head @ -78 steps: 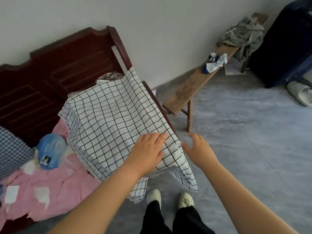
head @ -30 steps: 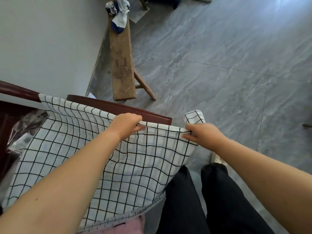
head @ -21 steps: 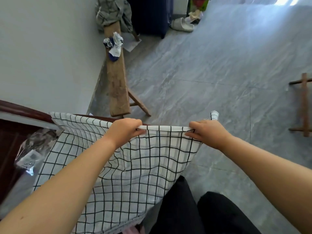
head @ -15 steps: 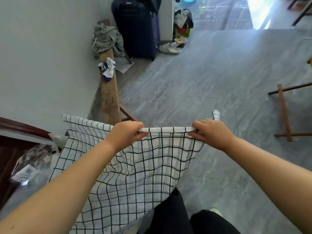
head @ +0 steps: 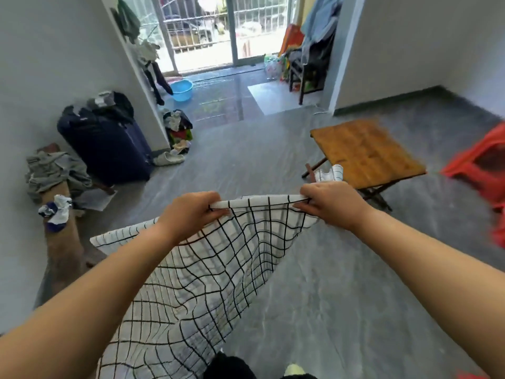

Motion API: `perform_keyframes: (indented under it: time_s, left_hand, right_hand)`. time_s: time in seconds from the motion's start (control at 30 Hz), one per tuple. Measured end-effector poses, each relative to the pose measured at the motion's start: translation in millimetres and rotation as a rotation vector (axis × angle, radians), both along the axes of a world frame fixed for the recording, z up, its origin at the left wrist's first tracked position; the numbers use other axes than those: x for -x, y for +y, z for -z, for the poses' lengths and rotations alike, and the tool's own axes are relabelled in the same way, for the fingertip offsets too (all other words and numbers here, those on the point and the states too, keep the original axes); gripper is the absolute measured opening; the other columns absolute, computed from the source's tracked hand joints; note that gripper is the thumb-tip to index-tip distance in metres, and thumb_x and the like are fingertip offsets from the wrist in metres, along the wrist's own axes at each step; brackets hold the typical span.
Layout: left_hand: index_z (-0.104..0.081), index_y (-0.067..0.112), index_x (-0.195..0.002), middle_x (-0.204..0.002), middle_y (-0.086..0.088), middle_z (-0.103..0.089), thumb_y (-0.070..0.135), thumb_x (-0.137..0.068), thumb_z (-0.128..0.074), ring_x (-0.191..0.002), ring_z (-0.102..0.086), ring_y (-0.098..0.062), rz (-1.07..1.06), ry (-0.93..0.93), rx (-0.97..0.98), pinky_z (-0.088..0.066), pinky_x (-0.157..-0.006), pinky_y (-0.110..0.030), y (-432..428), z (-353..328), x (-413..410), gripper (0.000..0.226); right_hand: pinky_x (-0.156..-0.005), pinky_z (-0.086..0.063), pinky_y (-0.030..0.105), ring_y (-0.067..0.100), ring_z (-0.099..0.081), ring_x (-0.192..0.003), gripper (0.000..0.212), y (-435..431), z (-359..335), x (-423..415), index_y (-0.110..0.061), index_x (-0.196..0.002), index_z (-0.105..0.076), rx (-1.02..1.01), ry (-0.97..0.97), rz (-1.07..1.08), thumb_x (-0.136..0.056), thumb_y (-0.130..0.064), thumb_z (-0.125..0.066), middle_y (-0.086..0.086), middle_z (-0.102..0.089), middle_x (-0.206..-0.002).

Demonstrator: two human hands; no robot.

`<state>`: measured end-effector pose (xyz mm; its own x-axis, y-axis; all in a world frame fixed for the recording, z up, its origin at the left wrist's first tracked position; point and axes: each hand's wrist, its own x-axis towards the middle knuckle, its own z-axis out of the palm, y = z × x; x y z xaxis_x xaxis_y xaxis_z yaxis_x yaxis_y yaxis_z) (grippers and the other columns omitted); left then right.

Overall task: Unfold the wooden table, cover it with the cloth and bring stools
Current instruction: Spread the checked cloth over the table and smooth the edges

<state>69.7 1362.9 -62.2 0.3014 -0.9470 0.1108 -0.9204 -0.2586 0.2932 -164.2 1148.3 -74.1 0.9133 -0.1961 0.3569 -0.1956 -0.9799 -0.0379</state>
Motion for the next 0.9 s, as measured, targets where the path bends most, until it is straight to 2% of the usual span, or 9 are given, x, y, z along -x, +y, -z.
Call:
perform_keyframes:
  time_s: [0.13, 0.23, 0.4, 0.47, 0.57, 0.67, 0.73, 0.8, 0.9]
  left_hand:
    - [-0.058, 0.017, -0.083, -0.067, 0.007, -0.052, 0.050, -0.084, -0.058, -0.066, -0.052, -0.021, 0.069, -0.026, 0.042, -0.034, -0.054, -0.031, -59.9, -19.6, 44.8, 0.033]
    - [-0.057, 0.015, -0.085, -0.071, 0.004, -0.054, 0.051, -0.083, -0.058, -0.068, -0.054, -0.025, 0.160, -0.040, 0.053, -0.036, -0.057, -0.032, -103.4, -27.5, 73.2, 0.036]
    - [-0.056, 0.014, -0.083, -0.069, 0.005, -0.051, 0.048, -0.084, -0.060, -0.064, -0.047, -0.020, 0.278, -0.008, 0.063, -0.029, -0.052, -0.031, -172.2, -25.3, 102.6, 0.034]
    - [-0.057, 0.013, -0.083, -0.069, 0.005, -0.051, 0.045, -0.084, -0.061, -0.064, -0.046, -0.018, 0.326, 0.005, 0.068, -0.028, -0.051, -0.030, -201.2, -22.8, 111.9, 0.032]
    - [-0.060, 0.016, -0.086, -0.070, 0.006, -0.054, 0.044, -0.084, -0.062, -0.064, -0.046, -0.015, 0.383, 0.015, 0.084, -0.031, -0.056, -0.028, -247.4, -16.9, 122.2, 0.028]
    - [-0.062, 0.017, -0.088, -0.071, 0.002, -0.061, 0.042, -0.084, -0.064, -0.062, -0.052, -0.017, 0.446, 0.032, 0.126, -0.034, -0.056, -0.028, -296.1, -5.7, 127.0, 0.025]
    - [-0.059, 0.017, -0.084, -0.070, 0.001, -0.062, 0.047, -0.083, -0.061, -0.063, -0.059, -0.023, 0.467, 0.002, 0.119, -0.038, -0.054, -0.029, -330.4, 3.5, 126.8, 0.030]
    - [-0.059, 0.016, -0.085, -0.073, 0.003, -0.062, 0.057, -0.081, -0.051, -0.067, -0.061, -0.022, 0.468, -0.029, 0.091, -0.042, -0.055, -0.030, -364.3, 12.5, 125.4, 0.042]
    - [-0.062, 0.018, -0.093, -0.079, 0.003, -0.066, 0.061, -0.081, -0.048, -0.070, -0.063, -0.020, 0.469, -0.053, 0.093, -0.042, -0.055, -0.029, -409.9, 26.0, 123.3, 0.047]
  right_hand:
    - [-0.044, -0.024, 0.023, 0.023, -0.059, -0.051, 0.030, -33.2, -27.5, 64.3, -0.014, -0.070, -0.049, 0.052, -0.063, 0.116, -0.081, -0.037, -0.065, 0.001, -0.059, -0.058]
    - [-0.045, -0.025, 0.022, 0.023, -0.059, -0.053, 0.027, -57.1, -38.0, 105.3, -0.016, -0.074, -0.050, 0.086, -0.085, 0.189, -0.079, -0.033, -0.070, 0.000, -0.059, -0.060]
    - [-0.043, -0.033, 0.027, 0.026, -0.058, -0.054, 0.029, -99.2, -35.4, 151.2, -0.012, -0.071, -0.051, 0.074, -0.076, 0.318, -0.083, -0.034, -0.066, 0.002, -0.058, -0.060]
    - [-0.045, -0.031, 0.025, 0.025, -0.058, -0.056, 0.029, -118.2, -31.7, 165.1, -0.013, -0.071, -0.051, 0.091, -0.069, 0.354, -0.085, -0.037, -0.062, 0.001, -0.058, -0.061]
    - [-0.047, -0.027, 0.022, 0.023, -0.060, -0.056, 0.031, -151.0, -28.8, 181.4, -0.016, -0.070, -0.052, 0.136, -0.045, 0.398, -0.087, -0.042, -0.056, 0.000, -0.059, -0.060]
    - [-0.045, -0.030, 0.023, 0.024, -0.059, -0.053, 0.031, -191.5, -29.7, 191.1, -0.017, -0.069, -0.049, 0.136, -0.029, 0.394, -0.086, -0.041, -0.055, -0.001, -0.057, -0.057]
    - [-0.042, -0.036, 0.028, 0.023, -0.060, -0.056, 0.033, -222.2, -30.3, 193.6, -0.018, -0.069, -0.048, 0.105, -0.003, 0.384, -0.086, -0.047, -0.044, -0.002, -0.056, -0.059]
    - [-0.039, -0.040, 0.032, 0.021, -0.060, -0.057, 0.035, -255.0, -28.5, 192.5, -0.019, -0.068, -0.046, 0.096, 0.015, 0.383, -0.085, -0.049, -0.041, -0.004, -0.056, -0.059]
    - [-0.038, -0.041, 0.031, 0.022, -0.060, -0.053, 0.034, -295.9, -20.8, 191.3, -0.019, -0.066, -0.046, 0.127, 0.038, 0.395, -0.083, -0.048, -0.052, -0.003, -0.055, -0.055]
